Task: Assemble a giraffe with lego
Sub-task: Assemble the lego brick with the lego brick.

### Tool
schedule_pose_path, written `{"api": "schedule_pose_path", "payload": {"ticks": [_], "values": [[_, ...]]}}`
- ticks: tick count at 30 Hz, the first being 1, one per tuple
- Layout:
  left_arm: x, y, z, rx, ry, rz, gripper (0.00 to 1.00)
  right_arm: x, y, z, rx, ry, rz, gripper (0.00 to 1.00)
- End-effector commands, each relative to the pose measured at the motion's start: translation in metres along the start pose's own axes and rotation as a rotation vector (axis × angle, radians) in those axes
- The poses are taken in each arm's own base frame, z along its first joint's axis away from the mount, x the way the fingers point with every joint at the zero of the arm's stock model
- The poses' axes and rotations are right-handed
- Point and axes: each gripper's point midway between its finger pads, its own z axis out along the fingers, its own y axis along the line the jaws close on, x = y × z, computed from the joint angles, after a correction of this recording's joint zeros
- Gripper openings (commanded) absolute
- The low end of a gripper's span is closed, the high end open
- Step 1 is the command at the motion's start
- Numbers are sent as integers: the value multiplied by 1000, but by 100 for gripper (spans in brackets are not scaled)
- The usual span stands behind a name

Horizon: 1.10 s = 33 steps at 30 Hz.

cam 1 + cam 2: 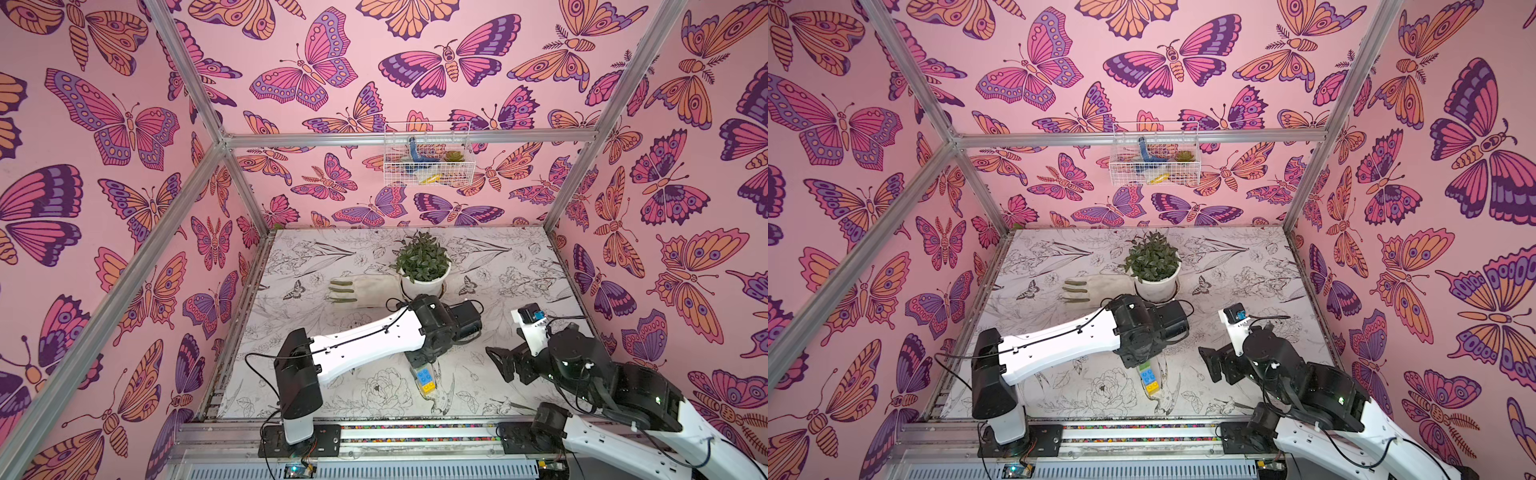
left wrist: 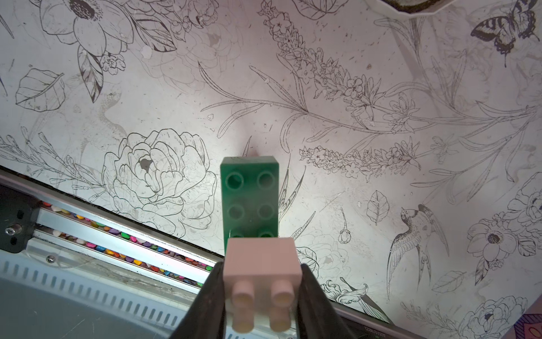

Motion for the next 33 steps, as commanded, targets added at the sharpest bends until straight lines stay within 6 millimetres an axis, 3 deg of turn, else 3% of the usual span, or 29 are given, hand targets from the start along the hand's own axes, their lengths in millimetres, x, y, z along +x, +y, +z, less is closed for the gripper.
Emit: {"api": "schedule_pose_path", "payload": {"ticks": [1,33], "values": [[-1,6,6,-53,3,19,29,-6,-4,-3,19,-30,2,99],[6,18,19,-112,42,26,28,-6,-7,-3,28,-45,-5,99]]}}
